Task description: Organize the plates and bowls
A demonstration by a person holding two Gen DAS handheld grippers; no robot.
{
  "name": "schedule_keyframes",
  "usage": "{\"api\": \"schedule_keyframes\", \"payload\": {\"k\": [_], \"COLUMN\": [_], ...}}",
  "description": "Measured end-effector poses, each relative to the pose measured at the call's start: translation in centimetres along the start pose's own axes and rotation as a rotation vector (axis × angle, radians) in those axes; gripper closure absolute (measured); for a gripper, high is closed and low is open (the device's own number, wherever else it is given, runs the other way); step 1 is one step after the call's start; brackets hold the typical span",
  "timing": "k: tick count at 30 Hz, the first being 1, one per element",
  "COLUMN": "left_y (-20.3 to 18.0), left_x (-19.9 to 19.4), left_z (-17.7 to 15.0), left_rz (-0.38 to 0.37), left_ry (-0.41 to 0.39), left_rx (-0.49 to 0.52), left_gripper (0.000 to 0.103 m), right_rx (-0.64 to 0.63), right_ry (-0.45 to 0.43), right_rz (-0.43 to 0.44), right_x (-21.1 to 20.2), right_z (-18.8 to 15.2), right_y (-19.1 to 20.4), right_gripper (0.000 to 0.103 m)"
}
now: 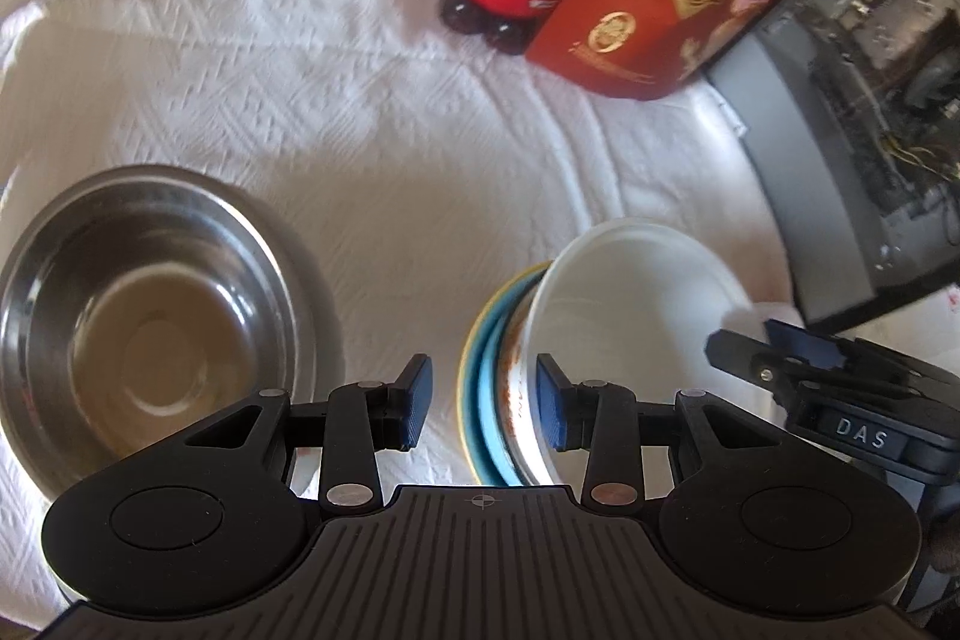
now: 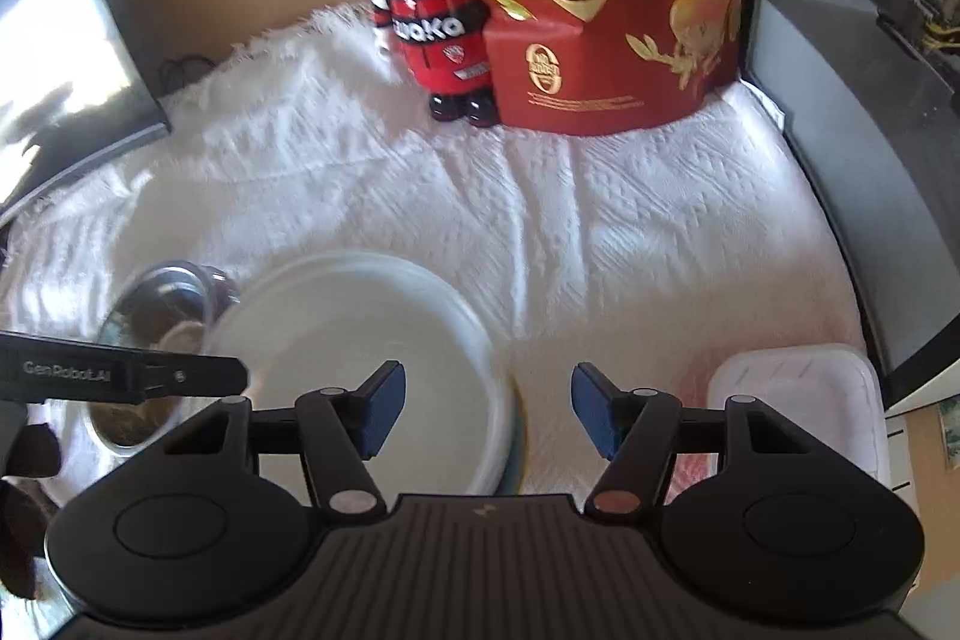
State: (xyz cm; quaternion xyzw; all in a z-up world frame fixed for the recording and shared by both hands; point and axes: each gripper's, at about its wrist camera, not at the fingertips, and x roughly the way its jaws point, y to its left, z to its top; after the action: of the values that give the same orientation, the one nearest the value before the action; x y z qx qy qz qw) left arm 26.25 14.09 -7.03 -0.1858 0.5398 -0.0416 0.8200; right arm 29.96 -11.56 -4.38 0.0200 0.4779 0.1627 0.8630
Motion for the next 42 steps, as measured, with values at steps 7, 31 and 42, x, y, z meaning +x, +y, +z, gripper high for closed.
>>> {"api": "schedule_keyframes", "payload": {"k": [7,31,42], "left_y": [1.1,-1.9,-0.5], "left_x": [1.9,6.0,6.3], "left_z": [-0.6,-0.2,-0.2], "left_rz": [-0.048,0.05,0.01], "left_ry": [0.051,0.158,0.143], "left_rx": [-0.072,-0.067,-0.153], "left_gripper": [0.062,0.048,0.053], "right_rx": [0.027,0.221,0.11], "right_ry": [0.041,0.294,0.316], "right_rz": [-0.027,0.328,0.422], "right_x": [1.8,9.6,10.1], "right_z": [-0.1,-1.2,0.3], "right_y": [-1.2,-4.7,-3.7], "right_gripper": [0.041,0.041,0.037]}}
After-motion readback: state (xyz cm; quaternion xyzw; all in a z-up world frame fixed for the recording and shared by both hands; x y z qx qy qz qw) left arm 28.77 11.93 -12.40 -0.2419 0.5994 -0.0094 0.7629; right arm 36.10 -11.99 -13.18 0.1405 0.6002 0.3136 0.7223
